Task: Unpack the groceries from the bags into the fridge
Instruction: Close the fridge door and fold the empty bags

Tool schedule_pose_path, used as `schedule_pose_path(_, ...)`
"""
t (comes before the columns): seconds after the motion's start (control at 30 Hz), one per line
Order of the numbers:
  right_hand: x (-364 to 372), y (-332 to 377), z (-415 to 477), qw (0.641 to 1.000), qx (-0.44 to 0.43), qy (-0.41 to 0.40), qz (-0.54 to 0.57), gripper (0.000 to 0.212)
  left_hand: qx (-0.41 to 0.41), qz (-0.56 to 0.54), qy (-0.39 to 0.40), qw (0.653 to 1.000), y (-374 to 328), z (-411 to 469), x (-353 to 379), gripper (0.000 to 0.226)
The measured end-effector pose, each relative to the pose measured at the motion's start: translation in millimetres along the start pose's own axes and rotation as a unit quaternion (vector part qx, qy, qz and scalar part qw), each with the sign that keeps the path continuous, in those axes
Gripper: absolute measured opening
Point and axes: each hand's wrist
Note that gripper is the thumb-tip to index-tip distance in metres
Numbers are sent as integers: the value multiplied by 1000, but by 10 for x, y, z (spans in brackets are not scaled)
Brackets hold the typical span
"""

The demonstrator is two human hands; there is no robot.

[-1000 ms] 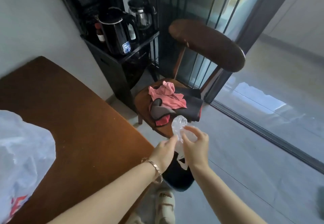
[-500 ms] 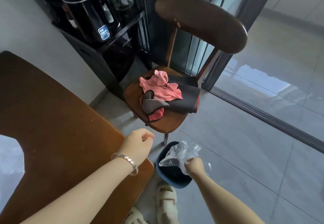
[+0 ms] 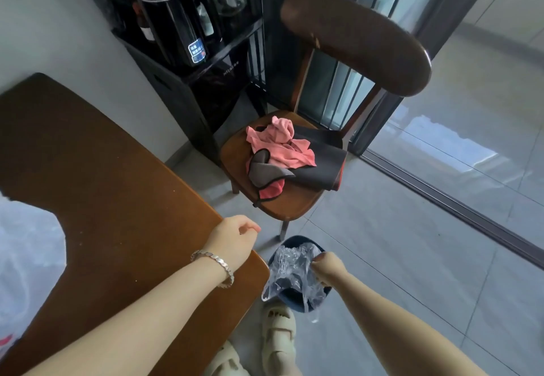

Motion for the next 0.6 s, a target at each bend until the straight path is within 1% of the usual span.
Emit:
schedule_pose_path(0.07, -109, 221, -143, 999, -26, -9, -46, 26, -5, 10, 2, 1000, 12, -47, -61, 19)
schedule_pose_path(0.13, -216, 519, -333, 993, -64, -14, -93, 18, -22, 26, 6, 999, 60, -112, -163, 17)
schedule_pose_path(0.2, -291, 823, -508, 981, -112, -20, -155, 25, -36, 37, -8, 999, 111, -219, -316, 20)
schedule_pose_path(0.27, -315, 1204, -773, 964, -155, -38, -211, 31, -35, 33, -44, 998, 203, -384, -558, 24)
schedule_pose_path(0.33, -308, 1545, -1128, 949, -200, -37, -240, 29, -27, 47, -74, 996, 290, -545, -784, 24)
schedule_pose_path(0.4, -168, 1903, -1506, 932, -240, -28, -271, 28, -16, 51, -116, 992, 472, -797, -1054, 24)
schedule_pose_path(0.5, 183, 2310, -1907, 896, -308, -18, -318, 27, -7, 74, -177, 981, 768, -1142, -1396, 25)
schedule_pose_path(0.6, 806, 2666, -2111, 867, -369, 1, -336, 27, -28, 72, -243, 967, 1264, -1526, -1745, 24)
Point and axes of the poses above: each hand's wrist, its own z-axis towards the middle knuckle, its own x-axis out of the palm, y = z × x, and after that the axes turned 11 degrees about y, right-handed
